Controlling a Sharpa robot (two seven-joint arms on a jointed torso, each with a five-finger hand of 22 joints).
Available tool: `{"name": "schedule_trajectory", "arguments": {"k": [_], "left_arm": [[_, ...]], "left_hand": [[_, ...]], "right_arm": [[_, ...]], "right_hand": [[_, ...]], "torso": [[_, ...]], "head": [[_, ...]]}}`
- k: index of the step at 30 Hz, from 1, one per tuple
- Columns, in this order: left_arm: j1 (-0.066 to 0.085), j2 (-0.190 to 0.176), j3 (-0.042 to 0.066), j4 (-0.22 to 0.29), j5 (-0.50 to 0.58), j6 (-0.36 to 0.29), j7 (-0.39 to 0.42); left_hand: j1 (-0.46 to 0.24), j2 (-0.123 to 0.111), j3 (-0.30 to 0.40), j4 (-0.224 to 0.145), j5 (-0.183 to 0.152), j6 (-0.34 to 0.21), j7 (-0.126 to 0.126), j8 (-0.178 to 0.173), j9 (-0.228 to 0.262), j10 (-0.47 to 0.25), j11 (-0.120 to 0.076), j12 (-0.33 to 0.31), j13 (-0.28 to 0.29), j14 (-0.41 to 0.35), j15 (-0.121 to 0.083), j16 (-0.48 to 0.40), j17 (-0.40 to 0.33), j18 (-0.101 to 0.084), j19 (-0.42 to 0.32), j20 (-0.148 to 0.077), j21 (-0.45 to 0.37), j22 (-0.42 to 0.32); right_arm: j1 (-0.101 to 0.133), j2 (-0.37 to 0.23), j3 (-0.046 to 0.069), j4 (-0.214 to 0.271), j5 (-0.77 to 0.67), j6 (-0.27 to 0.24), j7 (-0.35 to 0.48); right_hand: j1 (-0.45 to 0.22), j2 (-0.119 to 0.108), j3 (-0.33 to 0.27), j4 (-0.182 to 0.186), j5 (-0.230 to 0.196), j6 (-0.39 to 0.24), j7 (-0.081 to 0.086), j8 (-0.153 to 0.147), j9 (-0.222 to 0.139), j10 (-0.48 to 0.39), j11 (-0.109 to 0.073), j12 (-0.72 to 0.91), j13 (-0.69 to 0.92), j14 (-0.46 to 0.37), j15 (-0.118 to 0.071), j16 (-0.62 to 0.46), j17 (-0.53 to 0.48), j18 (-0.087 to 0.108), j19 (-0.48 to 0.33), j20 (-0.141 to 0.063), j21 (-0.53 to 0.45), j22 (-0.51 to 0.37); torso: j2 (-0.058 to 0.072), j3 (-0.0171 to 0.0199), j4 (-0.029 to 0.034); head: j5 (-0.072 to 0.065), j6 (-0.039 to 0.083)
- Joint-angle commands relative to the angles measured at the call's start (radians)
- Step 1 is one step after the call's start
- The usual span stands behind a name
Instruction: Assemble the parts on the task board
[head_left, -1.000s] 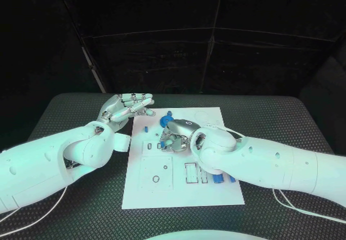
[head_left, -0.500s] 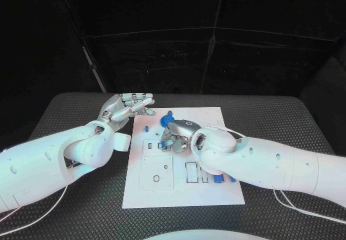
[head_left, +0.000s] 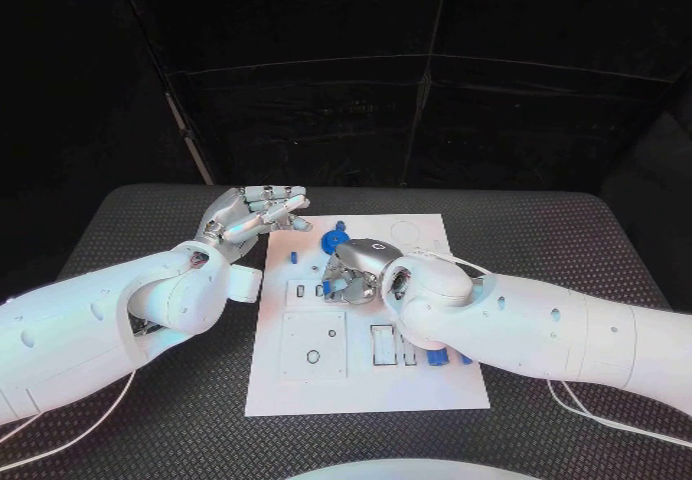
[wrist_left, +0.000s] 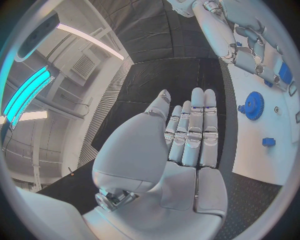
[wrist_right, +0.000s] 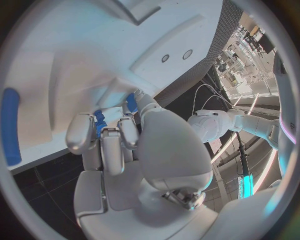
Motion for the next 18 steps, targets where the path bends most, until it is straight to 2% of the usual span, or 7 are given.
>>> {"name": "schedule_trajectory", "arguments": {"k": [1,4,6,16,18], "left_arm": [[0.001,0.0,0.001,0.001,-0.003,0.012,0.004],[0.001,0.0,0.001,0.001,-0.003,0.012,0.004],[0.001,0.0,0.001,0.001,-0.003,0.012,0.004],[0.001,0.001,0.001,0.0,-0.003,0.013,0.004],[0.001,0.001,0.001,0.0,-0.003,0.013,0.004]], "left_hand": [[-0.002,0.01,0.002,-0.005,-0.005,0.003,0.0,-0.005,-0.001,0.006,0.003,-0.007,0.0,-0.008,-0.002,-0.003,0.001,0.012,-0.005,0.002,0.006,0.001],[-0.003,0.012,0.003,-0.004,-0.005,0.004,0.0,-0.006,-0.001,0.007,0.003,-0.008,0.0,-0.008,-0.002,-0.005,0.003,0.012,-0.007,0.002,0.007,0.001],[-0.003,0.012,0.003,-0.004,-0.005,0.004,0.0,-0.006,-0.001,0.007,0.003,-0.008,0.0,-0.008,-0.002,-0.005,0.003,0.012,-0.007,0.002,0.007,0.001],[-0.003,0.012,0.003,-0.004,-0.005,0.004,0.0,-0.006,-0.001,0.007,0.003,-0.008,0.0,-0.008,-0.002,-0.005,0.003,0.012,-0.007,0.002,0.007,0.001],[-0.003,0.012,0.003,-0.004,-0.005,0.004,0.0,-0.006,-0.001,0.007,0.003,-0.008,0.0,-0.008,-0.002,-0.005,0.003,0.012,-0.007,0.002,0.007,0.001]], "right_arm": [[-0.003,0.0,-0.003,-0.004,-0.011,0.01,-0.022],[-0.003,0.001,-0.003,-0.004,-0.011,0.006,-0.023],[-0.004,0.001,-0.003,-0.004,-0.011,0.004,-0.023],[-0.004,0.003,-0.003,-0.004,-0.011,-0.004,-0.022],[-0.004,0.003,-0.003,-0.004,-0.011,-0.012,-0.022]], "right_hand": [[-0.015,-0.006,-0.002,0.011,-0.003,-0.011,0.001,-0.005,-0.001,-0.007,0.002,-0.006,-0.002,0.076,0.006,-0.004,0.134,-0.007,-0.001,0.01,-0.004,-0.002],[-0.039,-0.021,-0.011,0.023,-0.024,-0.016,0.002,-0.006,0.0,-0.007,0.004,-0.005,-0.002,0.076,0.008,-0.004,0.133,-0.007,-0.001,0.012,-0.005,-0.003],[-0.059,-0.033,-0.024,0.033,-0.008,-0.019,0.002,-0.006,0.001,-0.006,0.004,-0.004,-0.001,0.076,0.008,-0.004,0.134,-0.006,-0.002,0.013,-0.006,-0.004],[-0.085,-0.048,-0.05,0.051,-0.021,-0.035,0.003,-0.009,0.001,-0.011,0.007,-0.008,-0.006,0.076,0.01,-0.005,0.134,-0.006,-0.004,0.015,-0.009,-0.008],[-0.096,-0.054,-0.063,0.064,-0.044,-0.048,0.006,-0.012,0.0,-0.016,0.009,-0.011,-0.01,0.076,0.012,-0.005,0.134,-0.005,-0.005,0.017,-0.011,-0.011]], "torso": [[0.0,-0.0002,-0.0007],[0.0,0.0,-0.0002],[0.0,0.0001,0.0002],[0.0,0.0003,-0.0014],[0.0,0.0003,-0.0014]], "head": [[0.0,-0.001],[0.0,-0.001],[0.0,-0.001],[0.002,-0.001],[0.002,-0.001]]}}
